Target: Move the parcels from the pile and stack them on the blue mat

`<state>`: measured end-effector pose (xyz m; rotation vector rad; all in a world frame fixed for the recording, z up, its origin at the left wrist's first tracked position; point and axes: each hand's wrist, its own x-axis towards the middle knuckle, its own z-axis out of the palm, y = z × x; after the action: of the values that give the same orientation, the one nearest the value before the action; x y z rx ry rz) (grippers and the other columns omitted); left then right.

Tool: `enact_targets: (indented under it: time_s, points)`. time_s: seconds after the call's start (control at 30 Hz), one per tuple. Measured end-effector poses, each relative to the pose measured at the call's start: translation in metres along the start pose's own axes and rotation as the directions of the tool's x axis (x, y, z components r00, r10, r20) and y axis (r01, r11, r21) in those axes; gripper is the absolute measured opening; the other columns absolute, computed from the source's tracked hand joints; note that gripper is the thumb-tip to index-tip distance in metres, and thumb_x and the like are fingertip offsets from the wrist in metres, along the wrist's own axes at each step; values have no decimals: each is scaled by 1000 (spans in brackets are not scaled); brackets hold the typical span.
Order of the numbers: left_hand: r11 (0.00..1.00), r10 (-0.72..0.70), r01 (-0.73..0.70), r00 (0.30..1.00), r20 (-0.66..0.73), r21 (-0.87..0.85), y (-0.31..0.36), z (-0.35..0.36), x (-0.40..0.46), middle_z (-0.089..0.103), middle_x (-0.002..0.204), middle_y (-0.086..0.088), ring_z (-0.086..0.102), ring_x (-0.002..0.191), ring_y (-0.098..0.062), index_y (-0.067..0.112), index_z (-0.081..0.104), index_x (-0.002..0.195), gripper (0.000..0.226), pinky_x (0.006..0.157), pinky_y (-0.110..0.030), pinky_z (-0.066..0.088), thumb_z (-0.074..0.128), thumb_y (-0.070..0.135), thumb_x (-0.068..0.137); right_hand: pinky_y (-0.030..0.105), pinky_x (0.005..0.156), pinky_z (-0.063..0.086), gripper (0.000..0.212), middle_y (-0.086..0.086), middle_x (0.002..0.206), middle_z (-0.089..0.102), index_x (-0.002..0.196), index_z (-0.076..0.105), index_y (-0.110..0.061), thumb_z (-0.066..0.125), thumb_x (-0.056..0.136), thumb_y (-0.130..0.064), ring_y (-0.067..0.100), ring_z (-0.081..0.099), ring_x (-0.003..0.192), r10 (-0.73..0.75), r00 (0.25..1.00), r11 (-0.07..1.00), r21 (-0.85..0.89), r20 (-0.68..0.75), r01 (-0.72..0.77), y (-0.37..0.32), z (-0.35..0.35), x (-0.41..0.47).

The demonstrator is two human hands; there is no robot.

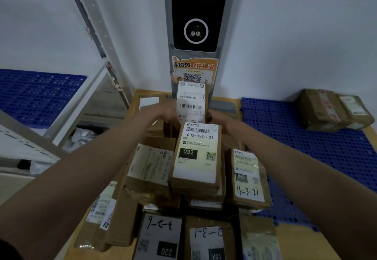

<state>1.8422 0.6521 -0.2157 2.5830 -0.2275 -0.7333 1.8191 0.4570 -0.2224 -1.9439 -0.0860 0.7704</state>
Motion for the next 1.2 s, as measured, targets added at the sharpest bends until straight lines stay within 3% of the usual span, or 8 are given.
enact_targets:
  time_s: [0.07, 0.2, 0.3, 0.53, 0.67, 0.83, 0.97, 1.2]
  points:
    - [999, 25, -23, 996, -83, 24, 13, -10, -6, 60, 124, -6, 58, 111, -24, 16, 54, 124, 57, 87, -31, 47, 83, 23, 74, 24, 73, 55, 27, -2, 98, 66, 99, 56, -16, 56, 88, 8, 7, 68, 84, -25, 999, 1000, -13, -26, 24, -1, -11, -8]
    - [1000, -10, 8, 985, -173, -16, 42, -30, -22, 55, 129, -7, 52, 120, -27, 15, 47, 133, 81, 86, -27, 43, 89, 17, 64, 30, 94, 48, 81, -6, 119, 53, 142, 33, -13, 79, 77, -11, 17, 52, 114, -153, 984, 973, -189, -88, 134, -12, -31, -32]
    - [1000, 6, -10, 981, -194, -17, 69, -41, -36, 56, 130, -4, 51, 119, -25, 16, 46, 133, 83, 88, -28, 40, 89, 14, 62, 32, 92, 47, 89, -15, 101, 48, 147, 27, -17, 78, 75, -2, 21, 52, 117, -217, 966, 957, -227, -141, 181, -20, -49, -52]
    - [996, 86, -89, 968, -234, -4, 153, -37, -65, 57, 104, 10, 58, 97, -19, 24, 47, 126, 82, 65, -25, 50, 89, 6, 58, 39, 100, 47, 90, 0, 117, 49, 149, 25, -16, 75, 75, 2, 21, 49, 117, -288, 938, 944, -219, -192, 245, -8, -97, -113]
    - [995, 102, -99, 966, -237, 25, 197, -12, -71, 59, 112, 11, 56, 106, -19, 27, 50, 123, 81, 84, -35, 54, 90, 7, 56, 40, 97, 50, 83, -1, 113, 51, 146, 30, -16, 73, 77, 2, 23, 51, 116, -295, 934, 943, -217, -201, 252, 15, -123, -148]
    - [995, 96, -95, 971, -218, 14, 243, 19, -67, 62, 120, 5, 58, 101, -20, 24, 53, 123, 76, 68, -27, 51, 90, 7, 59, 45, 88, 56, 80, 4, 113, 55, 144, 30, -17, 72, 78, 0, 28, 60, 108, -244, 947, 950, -248, -209, 190, 46, -154, -183]
    - [991, 116, -99, 971, -210, 91, 275, 42, -61, 64, 122, -2, 61, 106, -25, 16, 57, 124, 73, 86, -38, 55, 90, 10, 60, 35, 76, 59, 78, -2, 109, 55, 143, 30, -19, 72, 79, -2, 23, 59, 105, -194, 950, 952, -280, -244, 123, 66, -173, -202]
    - [986, 159, -151, 982, -106, 73, 306, 70, -38, 60, 128, -6, 59, 113, -28, 12, 53, 130, 81, 94, -43, 53, 91, 12, 59, 43, 87, 57, 80, 6, 135, 48, 145, 25, -15, 71, 81, -4, 27, 59, 110, -80, 958, 950, -312, -275, -11, 101, -195, -221]
